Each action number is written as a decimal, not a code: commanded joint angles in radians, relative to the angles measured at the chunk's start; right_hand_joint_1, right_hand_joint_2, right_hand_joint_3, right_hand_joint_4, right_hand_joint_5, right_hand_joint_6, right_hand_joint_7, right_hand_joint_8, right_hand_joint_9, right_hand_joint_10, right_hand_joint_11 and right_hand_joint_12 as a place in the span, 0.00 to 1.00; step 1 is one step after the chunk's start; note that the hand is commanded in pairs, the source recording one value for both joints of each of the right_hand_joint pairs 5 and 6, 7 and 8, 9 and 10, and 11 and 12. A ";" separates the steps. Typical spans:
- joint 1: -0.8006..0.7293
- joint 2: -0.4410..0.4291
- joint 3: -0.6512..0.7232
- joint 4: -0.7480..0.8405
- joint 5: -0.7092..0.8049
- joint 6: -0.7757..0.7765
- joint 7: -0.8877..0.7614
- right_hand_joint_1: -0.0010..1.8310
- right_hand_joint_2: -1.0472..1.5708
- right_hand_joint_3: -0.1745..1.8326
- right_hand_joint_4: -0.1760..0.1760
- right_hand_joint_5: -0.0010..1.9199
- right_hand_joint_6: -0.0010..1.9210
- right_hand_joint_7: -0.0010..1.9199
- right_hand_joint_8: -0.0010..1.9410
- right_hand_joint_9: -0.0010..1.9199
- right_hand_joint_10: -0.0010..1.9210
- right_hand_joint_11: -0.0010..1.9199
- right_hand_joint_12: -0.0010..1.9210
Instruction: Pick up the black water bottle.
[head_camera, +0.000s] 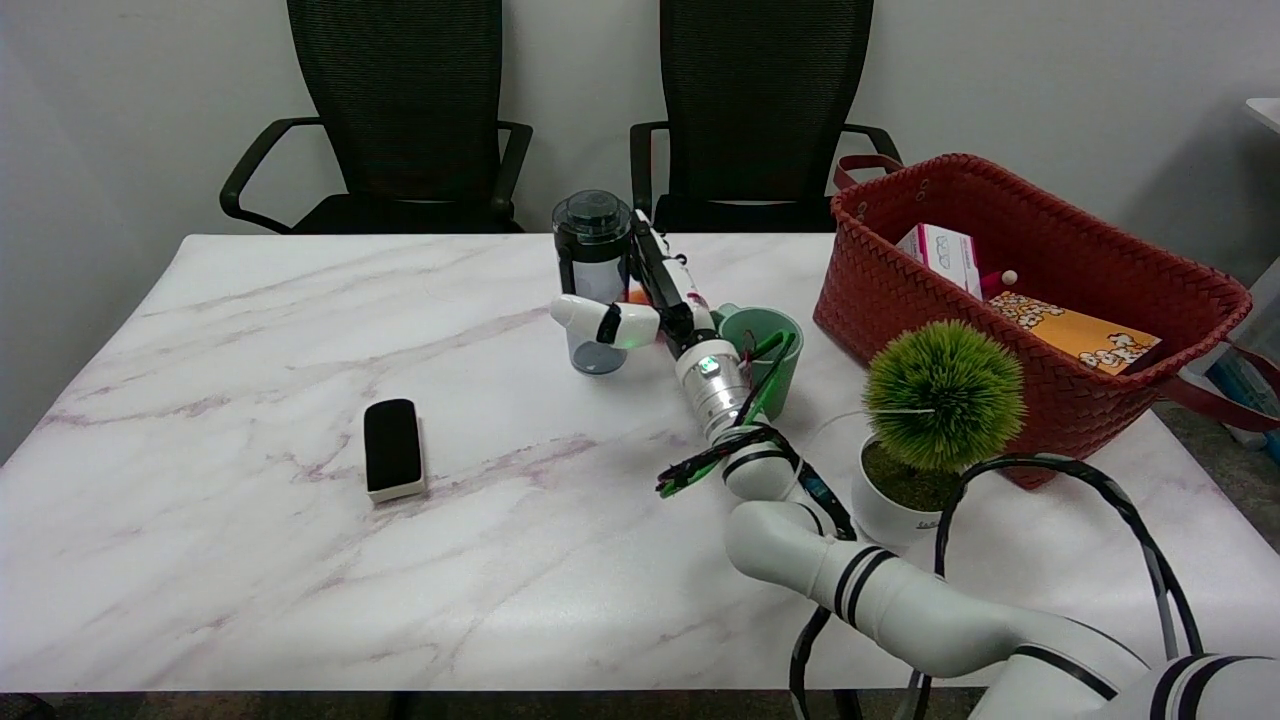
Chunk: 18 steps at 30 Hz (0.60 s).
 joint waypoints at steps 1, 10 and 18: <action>0.058 -0.023 -0.009 -0.051 -0.006 -0.049 0.000 0.51 0.36 0.46 0.50 0.00 0.00 0.00 0.00 0.02 0.02 0.07 0.07; 0.084 -0.039 -0.010 -0.071 -0.008 -0.074 0.000 0.51 0.35 0.45 0.50 0.00 0.00 0.00 0.00 0.02 0.02 0.08 0.08; 0.085 -0.042 -0.010 -0.079 -0.008 -0.076 0.000 0.52 0.34 0.44 0.50 0.00 0.00 0.00 0.00 0.02 0.02 0.08 0.08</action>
